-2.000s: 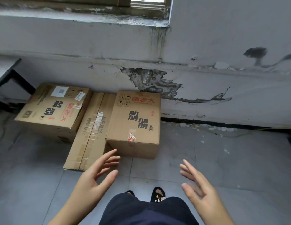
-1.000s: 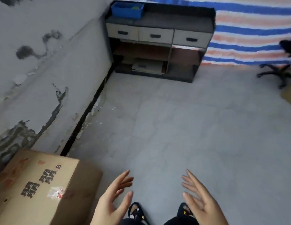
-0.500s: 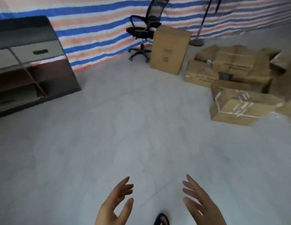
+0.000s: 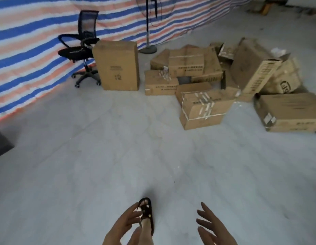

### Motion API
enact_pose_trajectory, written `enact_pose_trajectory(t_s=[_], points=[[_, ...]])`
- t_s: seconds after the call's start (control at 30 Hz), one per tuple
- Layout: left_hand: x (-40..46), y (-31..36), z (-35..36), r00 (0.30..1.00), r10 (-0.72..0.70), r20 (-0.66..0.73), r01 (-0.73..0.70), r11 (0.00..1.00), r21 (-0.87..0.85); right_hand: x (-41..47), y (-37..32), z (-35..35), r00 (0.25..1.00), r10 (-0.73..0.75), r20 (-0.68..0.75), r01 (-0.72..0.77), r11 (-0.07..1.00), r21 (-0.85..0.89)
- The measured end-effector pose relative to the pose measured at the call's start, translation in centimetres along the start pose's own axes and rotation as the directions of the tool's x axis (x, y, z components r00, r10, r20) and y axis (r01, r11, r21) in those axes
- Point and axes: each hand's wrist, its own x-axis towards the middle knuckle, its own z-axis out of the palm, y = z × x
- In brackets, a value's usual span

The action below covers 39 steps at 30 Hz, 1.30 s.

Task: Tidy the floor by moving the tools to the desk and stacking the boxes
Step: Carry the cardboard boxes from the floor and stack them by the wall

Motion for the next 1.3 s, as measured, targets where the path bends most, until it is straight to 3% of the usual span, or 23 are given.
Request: enact_pose_trajectory(t_s=[0.07,0.1,0.2,0.37,0.5,0.67,0.8,0.9,1.0,1.13,1.23,1.3], points=[[4.8,0.6,0.3,0.964,0.063,-0.259,-0.039,0.995,0.097,3.2,-1.0,-0.6,0.998,0.006,-0.068,-0.006,1.0,-0.005],[7.2,1.1,0.2,0.938,0.134,-0.32,-0.068,0.975,0.21,4.9,-1.5,-0.6,0.993,-0.006,-0.115,0.006,1.0,-0.005],[12.9,3.3,-2.2,0.891,0.288,-0.352,-0.128,0.901,0.414,10.2,-3.6,-1.0,0.973,-0.105,-0.203,0.104,0.994,-0.017],[21.8,11.4,-5.7,0.88,0.398,-0.259,-0.254,0.855,0.452,19.4,-7.5,-2.4,0.948,-0.127,-0.29,0.125,0.992,-0.027],[27.9,13.6,-7.2,0.906,0.349,-0.239,-0.212,0.863,0.458,24.8,-9.2,-3.7,0.959,-0.076,-0.273,0.079,0.997,-0.003],[35.5,16.2,-7.2,0.949,0.238,-0.205,-0.122,0.88,0.46,31.6,-9.6,-8.5,0.961,0.131,-0.245,-0.09,0.981,0.171],[42.8,18.9,-5.6,0.942,0.259,-0.213,-0.143,0.885,0.443,37.1,-11.4,-13.2,0.985,0.125,-0.12,-0.1,0.976,0.193],[49.1,21.5,-3.1,0.933,0.299,-0.198,-0.182,0.87,0.458,41.3,-14.2,-17.6,0.928,-0.021,-0.371,0.041,0.998,0.046],[55.5,25.0,0.7,0.941,0.303,-0.152,-0.202,0.861,0.466,44.8,-16.5,-23.7,0.888,-0.073,-0.455,0.073,0.997,-0.016],[62.5,29.0,6.1,0.95,0.306,-0.067,-0.246,0.86,0.447,48.4,-17.0,-31.1,0.832,-0.062,-0.551,0.083,0.996,0.013],[67.3,31.1,8.8,0.989,0.148,0.016,-0.142,0.91,0.389,50.5,-16.8,-34.9,0.792,0.0,-0.61,0.05,0.997,0.064],[70.8,32.3,10.3,0.99,0.139,0.039,-0.142,0.894,0.426,52.1,-16.5,-37.0,0.79,0.044,-0.611,0.013,0.996,0.09]])
